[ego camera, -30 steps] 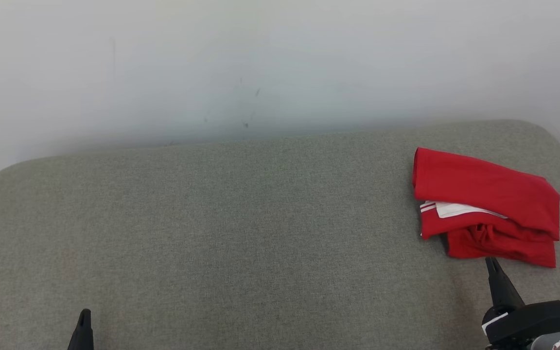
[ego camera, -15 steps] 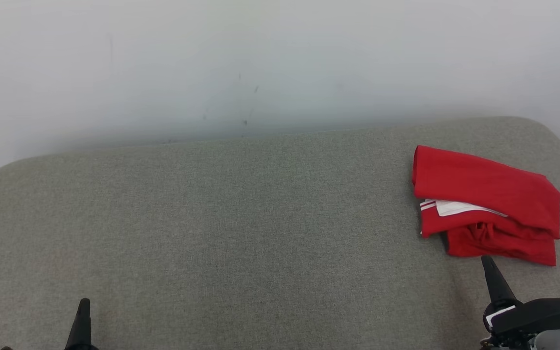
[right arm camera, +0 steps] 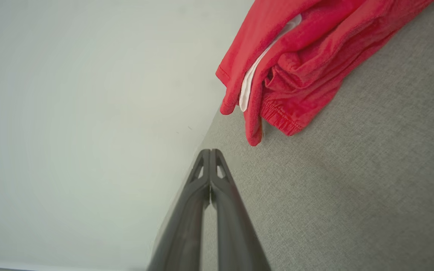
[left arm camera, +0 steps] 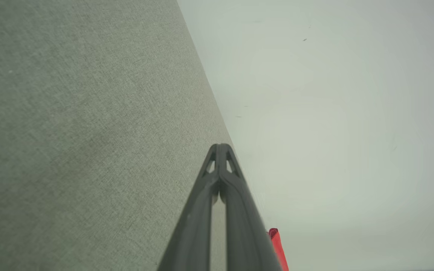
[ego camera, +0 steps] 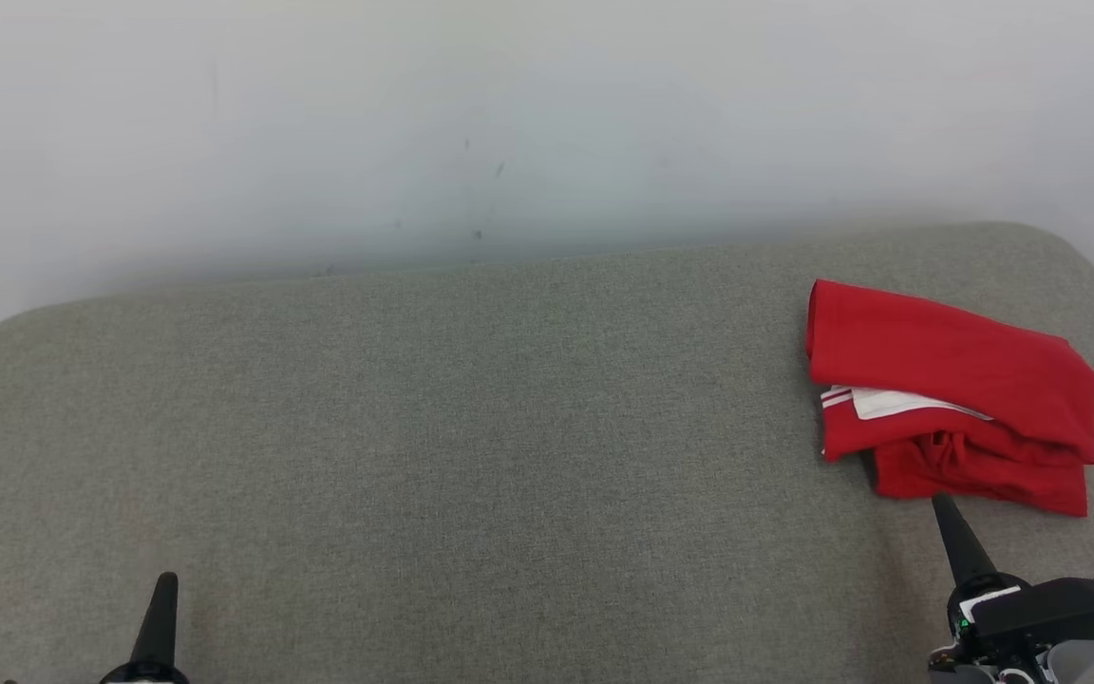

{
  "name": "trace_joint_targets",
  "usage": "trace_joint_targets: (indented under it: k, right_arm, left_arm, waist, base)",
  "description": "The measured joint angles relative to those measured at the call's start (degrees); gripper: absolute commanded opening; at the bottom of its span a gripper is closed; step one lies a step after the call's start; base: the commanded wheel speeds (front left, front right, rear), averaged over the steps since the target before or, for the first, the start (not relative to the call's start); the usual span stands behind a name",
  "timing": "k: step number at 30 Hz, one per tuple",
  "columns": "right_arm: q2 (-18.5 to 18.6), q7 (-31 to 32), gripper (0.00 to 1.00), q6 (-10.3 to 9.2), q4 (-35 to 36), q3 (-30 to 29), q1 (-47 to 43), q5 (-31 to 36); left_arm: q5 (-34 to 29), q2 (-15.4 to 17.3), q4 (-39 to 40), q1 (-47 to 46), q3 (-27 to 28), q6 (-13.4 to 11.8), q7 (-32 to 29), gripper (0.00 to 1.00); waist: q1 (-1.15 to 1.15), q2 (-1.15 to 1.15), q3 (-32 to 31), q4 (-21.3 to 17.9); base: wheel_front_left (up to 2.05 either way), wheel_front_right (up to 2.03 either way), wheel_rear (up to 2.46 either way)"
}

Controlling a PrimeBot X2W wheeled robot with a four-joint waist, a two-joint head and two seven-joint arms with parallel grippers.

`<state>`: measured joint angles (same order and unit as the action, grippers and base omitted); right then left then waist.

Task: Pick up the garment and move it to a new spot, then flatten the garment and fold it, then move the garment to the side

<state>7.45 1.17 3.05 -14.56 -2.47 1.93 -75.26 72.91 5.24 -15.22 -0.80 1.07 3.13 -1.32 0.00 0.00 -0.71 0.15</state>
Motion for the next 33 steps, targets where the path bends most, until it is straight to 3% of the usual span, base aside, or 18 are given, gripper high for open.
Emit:
trace_joint_targets:
  k: [26,33]
  right_arm:
    - [-4.72,5.41,0.0,3.58,-2.36,-5.12,2.49,-16.06]
    - [-4.87,5.39,0.0,3.59,-2.41,-5.13,2.94,-16.46]
  left_arm:
    - [18.14,-2.93,-1.75,-3.54,4.03,3.96,-5.04,0.0]
    - [18.38,-2.98,-1.82,-3.61,4.09,3.96,-5.04,0.0]
  waist:
    - [-0.01,0.0,0.81,-0.15]
    - [-0.01,0.0,0.81,-0.16]
  base:
    - [0.0,0.0,0.0]
    - [0.0,0.0,0.0]
